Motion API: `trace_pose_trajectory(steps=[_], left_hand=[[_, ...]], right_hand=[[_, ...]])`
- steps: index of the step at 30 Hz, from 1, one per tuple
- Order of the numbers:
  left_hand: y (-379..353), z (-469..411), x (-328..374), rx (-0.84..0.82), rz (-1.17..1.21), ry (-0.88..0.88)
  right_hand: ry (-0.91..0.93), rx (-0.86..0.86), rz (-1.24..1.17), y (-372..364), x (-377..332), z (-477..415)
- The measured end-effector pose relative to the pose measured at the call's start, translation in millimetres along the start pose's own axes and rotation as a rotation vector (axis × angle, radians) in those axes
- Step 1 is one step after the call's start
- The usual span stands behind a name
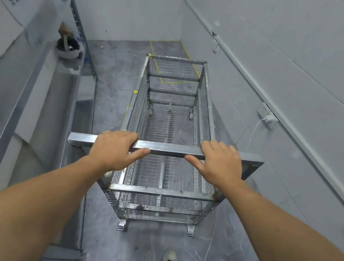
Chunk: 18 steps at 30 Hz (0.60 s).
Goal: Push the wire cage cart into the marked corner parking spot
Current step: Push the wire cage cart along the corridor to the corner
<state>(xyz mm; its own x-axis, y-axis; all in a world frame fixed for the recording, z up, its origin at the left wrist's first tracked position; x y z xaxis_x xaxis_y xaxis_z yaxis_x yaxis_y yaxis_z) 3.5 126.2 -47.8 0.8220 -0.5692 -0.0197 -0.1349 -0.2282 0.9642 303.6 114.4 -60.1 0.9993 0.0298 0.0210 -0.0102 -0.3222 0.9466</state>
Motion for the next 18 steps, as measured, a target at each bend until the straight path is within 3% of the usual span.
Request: trace_pose_trajectory(steps=[18], left_hand=[[-44.6,-150.7,-45.0,-0.003,-0.028,0.015]], right_hand=[[-0.009,-0.092,0.012,-49.5,55.8,-149.2]])
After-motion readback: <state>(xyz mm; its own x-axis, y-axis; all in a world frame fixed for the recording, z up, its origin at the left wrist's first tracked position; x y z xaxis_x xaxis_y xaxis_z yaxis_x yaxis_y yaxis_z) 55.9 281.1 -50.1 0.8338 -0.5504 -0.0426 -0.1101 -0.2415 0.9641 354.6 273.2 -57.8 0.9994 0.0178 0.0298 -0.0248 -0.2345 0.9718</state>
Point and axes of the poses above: each hand's wrist, its own z-axis away from the middle knuckle, its own y-axis out of the back of the hand, x = y × z, the point moved 1 cm from there along -z, towards the middle knuckle, and after that the axes turned 13 degrees about -y, right-handed, at the moved point
